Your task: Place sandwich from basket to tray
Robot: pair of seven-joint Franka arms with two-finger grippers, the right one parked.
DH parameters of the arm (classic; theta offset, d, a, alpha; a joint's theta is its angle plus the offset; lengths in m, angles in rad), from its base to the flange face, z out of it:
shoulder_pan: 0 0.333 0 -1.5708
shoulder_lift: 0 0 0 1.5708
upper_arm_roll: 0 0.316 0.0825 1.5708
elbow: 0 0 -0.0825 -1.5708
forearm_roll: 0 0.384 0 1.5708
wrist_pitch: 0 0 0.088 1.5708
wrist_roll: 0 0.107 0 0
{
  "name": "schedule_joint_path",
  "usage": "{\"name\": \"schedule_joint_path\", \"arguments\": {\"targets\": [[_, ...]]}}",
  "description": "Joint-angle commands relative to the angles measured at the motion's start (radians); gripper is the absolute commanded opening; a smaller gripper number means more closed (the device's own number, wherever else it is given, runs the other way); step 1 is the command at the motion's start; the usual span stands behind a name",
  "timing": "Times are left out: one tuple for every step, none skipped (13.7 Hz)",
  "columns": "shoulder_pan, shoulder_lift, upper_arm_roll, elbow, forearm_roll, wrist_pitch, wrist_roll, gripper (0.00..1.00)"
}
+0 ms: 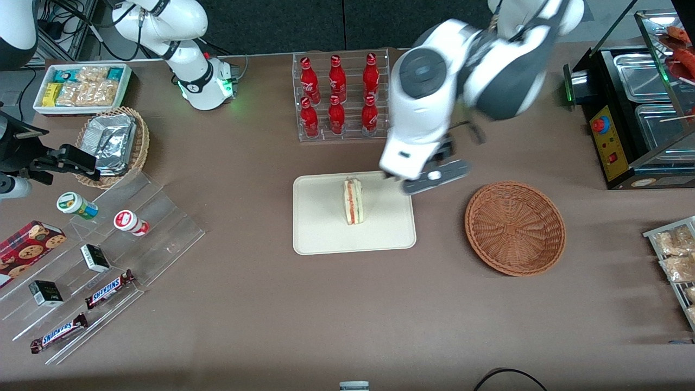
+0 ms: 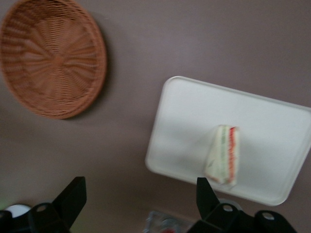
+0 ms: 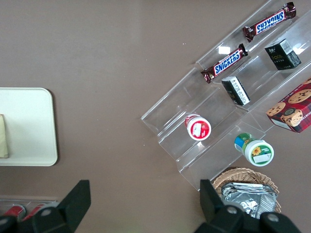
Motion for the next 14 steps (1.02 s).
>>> {"name": "schedule_joint_path", "arguments": {"targets": [[0.120, -0.111, -0.008, -0.042, -0.018, -0.091, 0.156, 1.00], [0.166, -0.136, -0.008, -0.042, -0.018, -0.125, 0.225, 1.00], [0.207, -0.151, -0.008, -0.042, -0.018, -0.151, 0.279, 1.00], [0.241, -0.162, -0.008, -0.042, -0.018, -0.183, 0.329, 1.00], [0.276, -0.173, -0.008, -0.042, -0.018, -0.198, 0.372, 1.00], [0.307, -0.185, -0.008, -0.044, -0.016, -0.208, 0.418, 1.00], [0.335, -0.200, -0.008, -0.049, -0.016, -0.214, 0.457, 1.00], [0.373, -0.215, -0.008, -0.053, -0.016, -0.220, 0.501, 1.00], [0.393, -0.228, -0.006, -0.064, -0.016, -0.231, 0.549, 1.00], [0.425, -0.242, -0.007, -0.073, -0.016, -0.234, 0.584, 1.00], [0.442, -0.251, -0.007, -0.084, -0.016, -0.237, 0.610, 1.00], [0.459, -0.260, -0.006, -0.088, -0.016, -0.237, 0.636, 1.00], [0.486, -0.262, -0.004, -0.088, -0.016, -0.240, 0.687, 1.00], [0.497, -0.263, 0.006, -0.087, -0.018, -0.246, 0.730, 1.00]]}}
